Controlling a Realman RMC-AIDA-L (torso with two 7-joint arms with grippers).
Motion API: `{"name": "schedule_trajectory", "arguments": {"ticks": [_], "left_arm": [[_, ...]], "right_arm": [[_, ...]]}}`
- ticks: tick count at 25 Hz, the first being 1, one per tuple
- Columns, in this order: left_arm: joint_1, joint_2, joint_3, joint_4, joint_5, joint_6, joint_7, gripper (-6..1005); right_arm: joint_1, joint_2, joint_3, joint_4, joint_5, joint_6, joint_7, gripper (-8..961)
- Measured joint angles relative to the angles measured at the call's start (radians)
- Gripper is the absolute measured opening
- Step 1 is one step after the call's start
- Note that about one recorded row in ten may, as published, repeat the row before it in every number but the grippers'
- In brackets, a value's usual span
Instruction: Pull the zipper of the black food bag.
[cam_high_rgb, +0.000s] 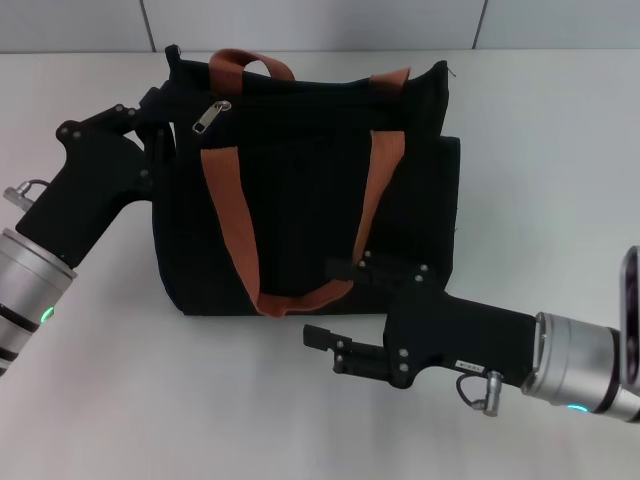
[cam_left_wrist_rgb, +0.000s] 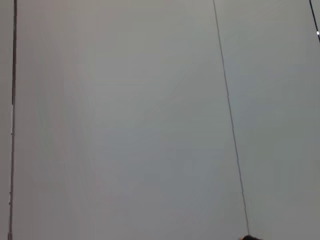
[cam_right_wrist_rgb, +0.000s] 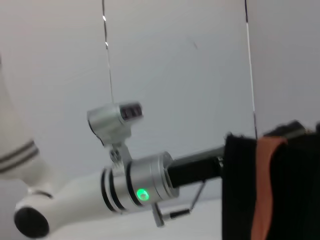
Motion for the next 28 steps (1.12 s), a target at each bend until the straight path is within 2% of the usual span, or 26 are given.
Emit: {"name": "schedule_trajectory", "arguments": {"ticks": [4, 7, 11, 14, 19, 28], "left_arm": [[-0.004, 0.000, 0.007, 0.028, 0.005, 0.024, -0.119, 26], [-0.012, 0.004, 0.012, 0.093, 0.048, 0.019, -0.318, 28], [-0.015, 0.007, 0.014, 0.255, 0.195, -0.003, -0.638, 29], [-0.015, 0.008, 0.014, 0.370, 0.281, -0.017, -0.803, 31], [-0.010, 0.010, 0.024, 0.512, 0.358, -0.023, -0.930, 33], [0.008, 0.009, 0.141, 0.735, 0.385, 0.009, -1.075, 36]], "right_arm": [[-0.012, -0.003, 0.029, 0.015, 0.000, -0.097, 0.003, 725], [-0.019, -0.004, 0.064, 0.017, 0.000, -0.139, 0.037, 725], [-0.009, -0.009, 0.098, 0.011, 0.000, -0.166, 0.178, 726], [0.016, -0.011, 0.100, 0.006, -0.004, -0.166, 0.262, 726], [0.038, -0.011, 0.107, 0.004, -0.004, -0.164, 0.287, 726], [0.036, 0.001, 0.209, -0.025, 0.003, -0.167, 0.394, 725]]}}
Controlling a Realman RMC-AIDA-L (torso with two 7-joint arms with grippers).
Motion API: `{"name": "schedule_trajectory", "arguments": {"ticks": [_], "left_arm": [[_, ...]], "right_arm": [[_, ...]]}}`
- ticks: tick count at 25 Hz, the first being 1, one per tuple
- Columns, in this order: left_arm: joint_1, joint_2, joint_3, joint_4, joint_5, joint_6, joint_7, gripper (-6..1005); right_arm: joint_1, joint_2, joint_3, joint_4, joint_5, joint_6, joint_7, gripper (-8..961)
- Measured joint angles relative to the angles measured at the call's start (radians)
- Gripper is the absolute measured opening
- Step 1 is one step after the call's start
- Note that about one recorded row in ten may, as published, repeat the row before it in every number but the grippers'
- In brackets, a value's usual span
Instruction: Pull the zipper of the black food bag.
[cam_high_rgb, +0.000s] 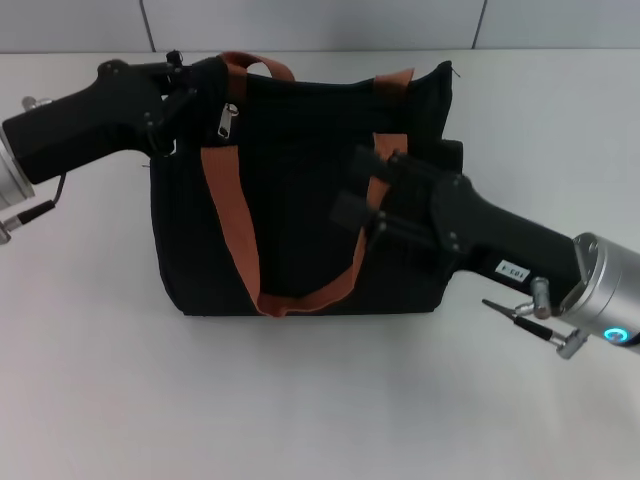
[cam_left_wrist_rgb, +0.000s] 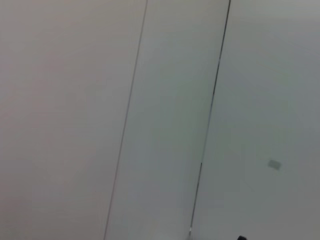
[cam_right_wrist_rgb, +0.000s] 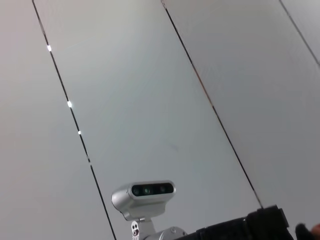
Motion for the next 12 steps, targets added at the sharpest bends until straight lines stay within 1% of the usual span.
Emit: {"name": "schedule_trajectory", "arguments": {"ticks": [4, 8, 12], "left_arm": [[-0.006, -0.003, 0.011, 0.048, -0.003, 0.002, -0.048, 38], [-0.021, -0.003, 0.012, 0.057, -0.003, 0.003, -0.068, 40], [-0.028, -0.002, 0.012, 0.065, -0.011, 0.007, -0.093, 41]], "right_arm": [[0.002, 0.001, 0.004, -0.012, 0.011, -0.018, -0.031, 725], [-0.002, 0.001, 0.007, -0.009, 0.055, -0.037, -0.145, 726], [0.000, 0.001, 0.009, -0.004, 0.086, -0.020, -0.189, 726]]}}
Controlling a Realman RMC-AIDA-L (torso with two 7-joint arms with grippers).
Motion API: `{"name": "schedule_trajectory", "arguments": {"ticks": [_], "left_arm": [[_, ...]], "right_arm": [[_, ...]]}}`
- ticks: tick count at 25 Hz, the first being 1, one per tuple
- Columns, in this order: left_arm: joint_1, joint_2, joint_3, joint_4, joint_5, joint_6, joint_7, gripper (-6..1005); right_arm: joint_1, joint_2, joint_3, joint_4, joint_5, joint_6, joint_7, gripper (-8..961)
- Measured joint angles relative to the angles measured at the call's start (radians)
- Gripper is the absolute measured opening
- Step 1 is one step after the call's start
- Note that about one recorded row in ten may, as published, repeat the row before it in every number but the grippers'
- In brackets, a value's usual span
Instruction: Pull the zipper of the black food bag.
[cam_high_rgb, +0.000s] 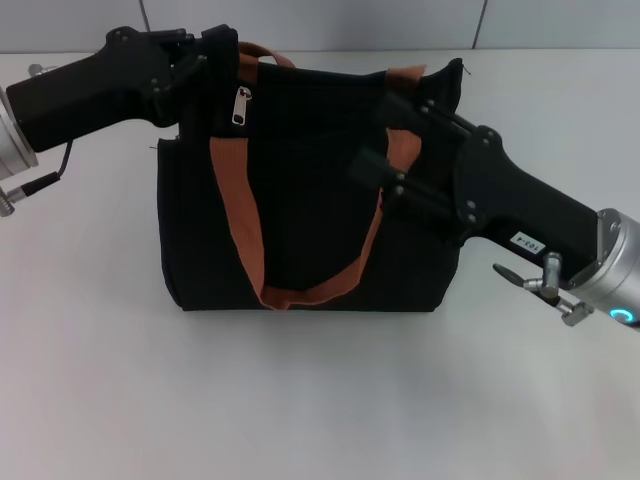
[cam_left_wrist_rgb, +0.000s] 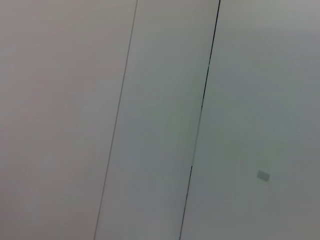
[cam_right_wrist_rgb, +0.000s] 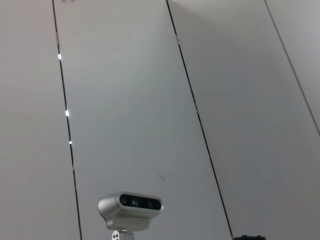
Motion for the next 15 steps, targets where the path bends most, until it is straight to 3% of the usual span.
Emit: {"name": "schedule_trajectory", "arguments": {"ticks": [10, 15], "left_arm": [[-0.011, 0.000, 0.010, 0.056, -0.002, 0.010, -0.083, 46], [-0.012, -0.001, 0.034, 0.064, -0.004, 0.012, -0.100, 48]], "right_arm": [[0.001, 0.000, -0.005, -0.012, 0.048, 0.036, -0.352, 726], [0.022, -0.003, 0.006, -0.013, 0.060, 0.042, -0.173, 725]]}}
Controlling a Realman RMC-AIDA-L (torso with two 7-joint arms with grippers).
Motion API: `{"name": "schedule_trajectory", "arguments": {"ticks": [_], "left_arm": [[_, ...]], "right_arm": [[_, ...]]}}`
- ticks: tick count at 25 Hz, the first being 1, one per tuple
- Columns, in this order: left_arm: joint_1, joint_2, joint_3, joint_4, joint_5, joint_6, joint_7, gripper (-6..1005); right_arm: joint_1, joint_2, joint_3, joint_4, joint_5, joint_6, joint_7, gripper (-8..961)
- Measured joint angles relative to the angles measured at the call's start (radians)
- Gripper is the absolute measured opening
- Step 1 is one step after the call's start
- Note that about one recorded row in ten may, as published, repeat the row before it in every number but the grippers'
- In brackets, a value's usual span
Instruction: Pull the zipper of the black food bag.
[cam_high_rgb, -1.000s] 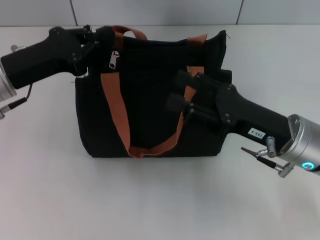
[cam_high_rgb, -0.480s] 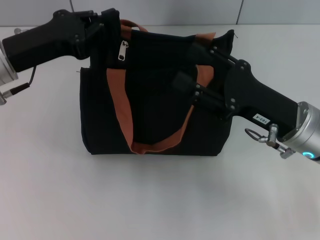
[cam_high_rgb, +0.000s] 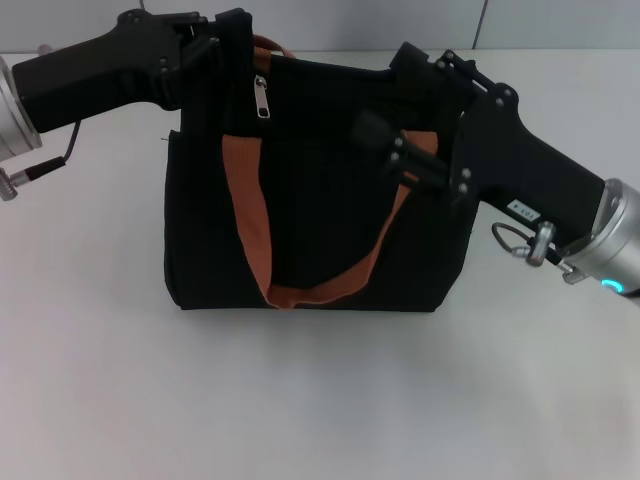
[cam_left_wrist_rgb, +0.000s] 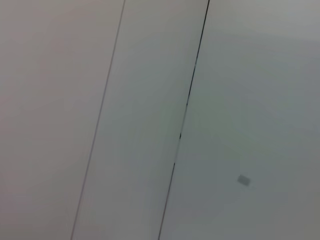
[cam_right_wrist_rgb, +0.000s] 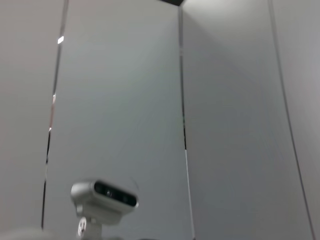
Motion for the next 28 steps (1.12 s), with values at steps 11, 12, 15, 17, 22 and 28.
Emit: {"name": "schedule_trajectory", "arguments": {"ticks": [11, 12, 15, 17, 22, 28], "left_arm": [[-0.014, -0.001, 0.057, 0.020, -0.052, -0.014, -0.007, 52], [-0.016, -0.001, 0.058, 0.021, -0.052, -0.016, -0.004, 53], [-0.022, 0.000, 0.063, 0.021, -0.052, -0.021, -0.002, 54], [-0.025, 0.001, 0.065, 0.021, -0.053, -0.022, -0.001, 55], [-0.032, 0.000, 0.067, 0.023, -0.053, -0.024, 0.005, 57], [-0.040, -0.002, 0.080, 0.024, -0.053, -0.020, 0.014, 59]], "right_arm": [[0.135, -0.021, -0.002, -0.001, -0.101, 0.084, 0.868, 725], [0.144, -0.017, -0.003, -0.002, -0.116, 0.085, 0.886, 725], [0.152, -0.013, -0.001, -0.001, -0.153, 0.085, 0.911, 725], [0.141, -0.010, 0.003, 0.001, -0.157, 0.090, 0.912, 725], [0.121, -0.009, 0.028, -0.001, -0.154, 0.113, 0.914, 726], [0.128, -0.009, 0.033, -0.002, -0.153, 0.155, 0.919, 726]]}}
